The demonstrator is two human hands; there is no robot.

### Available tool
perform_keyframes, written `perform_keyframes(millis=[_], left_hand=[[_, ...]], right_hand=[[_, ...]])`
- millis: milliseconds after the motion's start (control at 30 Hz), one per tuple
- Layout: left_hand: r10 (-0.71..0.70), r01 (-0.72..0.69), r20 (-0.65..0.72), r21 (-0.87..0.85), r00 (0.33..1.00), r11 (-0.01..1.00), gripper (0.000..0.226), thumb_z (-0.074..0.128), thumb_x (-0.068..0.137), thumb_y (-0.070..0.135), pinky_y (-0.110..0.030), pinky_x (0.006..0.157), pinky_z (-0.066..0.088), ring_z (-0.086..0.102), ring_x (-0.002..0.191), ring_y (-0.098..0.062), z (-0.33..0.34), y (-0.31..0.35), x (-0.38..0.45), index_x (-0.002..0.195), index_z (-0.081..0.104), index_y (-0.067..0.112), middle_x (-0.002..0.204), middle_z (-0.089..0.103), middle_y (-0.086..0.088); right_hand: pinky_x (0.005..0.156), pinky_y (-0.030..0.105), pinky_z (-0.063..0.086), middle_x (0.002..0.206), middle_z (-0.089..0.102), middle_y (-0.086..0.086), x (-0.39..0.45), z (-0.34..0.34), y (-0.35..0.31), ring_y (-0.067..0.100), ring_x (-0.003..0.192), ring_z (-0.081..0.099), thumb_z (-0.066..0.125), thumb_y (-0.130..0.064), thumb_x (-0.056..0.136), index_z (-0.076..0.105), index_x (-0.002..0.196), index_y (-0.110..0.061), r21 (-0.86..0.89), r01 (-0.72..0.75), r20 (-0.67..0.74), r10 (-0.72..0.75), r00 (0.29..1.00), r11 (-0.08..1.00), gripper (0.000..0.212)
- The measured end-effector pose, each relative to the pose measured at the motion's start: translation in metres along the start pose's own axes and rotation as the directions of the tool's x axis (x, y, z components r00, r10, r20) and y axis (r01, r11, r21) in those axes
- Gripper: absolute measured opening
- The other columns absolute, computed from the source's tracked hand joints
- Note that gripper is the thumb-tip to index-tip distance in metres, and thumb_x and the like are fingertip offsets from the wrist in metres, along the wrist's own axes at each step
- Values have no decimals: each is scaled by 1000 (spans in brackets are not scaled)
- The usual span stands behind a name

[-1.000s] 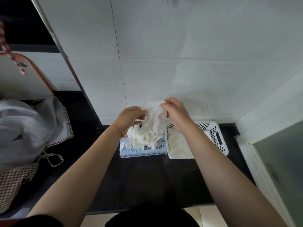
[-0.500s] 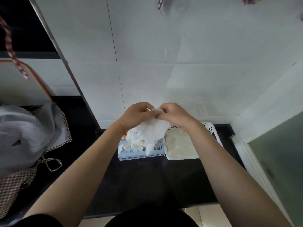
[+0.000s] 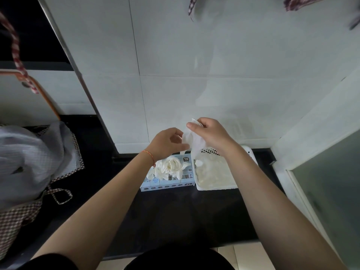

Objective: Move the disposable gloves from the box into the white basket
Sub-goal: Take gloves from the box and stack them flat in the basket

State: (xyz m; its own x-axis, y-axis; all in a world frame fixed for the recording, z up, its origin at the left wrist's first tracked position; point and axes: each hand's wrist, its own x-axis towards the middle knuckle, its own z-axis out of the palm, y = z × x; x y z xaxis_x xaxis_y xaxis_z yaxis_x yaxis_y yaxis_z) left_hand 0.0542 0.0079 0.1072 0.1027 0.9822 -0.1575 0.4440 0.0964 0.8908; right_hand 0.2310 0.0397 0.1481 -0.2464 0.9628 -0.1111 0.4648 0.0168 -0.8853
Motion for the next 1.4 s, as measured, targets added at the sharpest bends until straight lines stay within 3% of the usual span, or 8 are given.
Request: perform_keyframes(millis=[200,433,667,867,967,1033,1267,1400], left_hand=[[-9,14,-73,78,997,997,19,68,88,26,-16,50,38,46,49,-3,-10,-5,3,71,63,19,61,53,8],[-27,45,58,-349,998,936,28,65,81,29,-23,50,32,42,54,-14,-31,-1,-3,78,57,2,64,48,-3],[-94,115,75,-359,993,926,23,58,97,23,-25,53,36,47,58,-16,-14,-5,1,75,53,16,65,50,2],[-137,359,426,-499,894,789,23,53,99,12,-17,50,47,61,52,-7,26,-22,-13,81,67,15,59,65,5],[-185,480,541,-475,820,738,20,58,96,14,-32,84,57,68,94,-21,40,-45,-13,112,66,5,100,72,-7],[-224,497,533,-449,816,743,15,59,95,14,-37,95,52,66,96,-23,41,-48,-9,105,67,7,94,71,-5],[-300,496,552,-248,778,832,37,70,76,33,-30,69,52,56,83,-22,18,-49,21,104,67,10,94,58,-11],[-407,409,433,95,804,908,26,68,81,30,-30,68,45,53,68,-18,37,-40,50,98,69,9,79,57,-6]], right_hand=[[61,29,32,71,45,6,2,-10,0,15,64,44,72,-37,85,53,79,2,54,-6,-15,7,1000,999,44],[65,25,40,75,63,-3,4,-16,7,11,70,54,64,-25,90,70,86,-13,117,-87,-147,104,984,989,14],[55,25,33,69,49,-5,4,-6,6,13,64,45,47,-16,89,56,83,-19,142,-187,-165,209,964,972,11],[63,27,38,84,56,-4,3,1,26,13,76,51,51,-18,90,61,99,-9,82,-196,-218,209,953,977,16],[64,28,36,79,54,-3,0,-4,37,15,73,49,56,-19,88,61,94,-8,46,-205,-191,210,959,978,14],[58,27,34,74,51,-3,1,-12,40,15,66,46,57,-19,87,58,89,-12,58,-216,-183,223,958,975,8],[51,25,30,60,45,4,3,-33,69,18,51,46,53,-18,88,55,77,-13,329,-523,162,499,852,786,12],[49,24,39,61,47,0,0,-45,108,11,50,50,52,-2,89,51,71,-13,350,-592,137,585,799,726,21]])
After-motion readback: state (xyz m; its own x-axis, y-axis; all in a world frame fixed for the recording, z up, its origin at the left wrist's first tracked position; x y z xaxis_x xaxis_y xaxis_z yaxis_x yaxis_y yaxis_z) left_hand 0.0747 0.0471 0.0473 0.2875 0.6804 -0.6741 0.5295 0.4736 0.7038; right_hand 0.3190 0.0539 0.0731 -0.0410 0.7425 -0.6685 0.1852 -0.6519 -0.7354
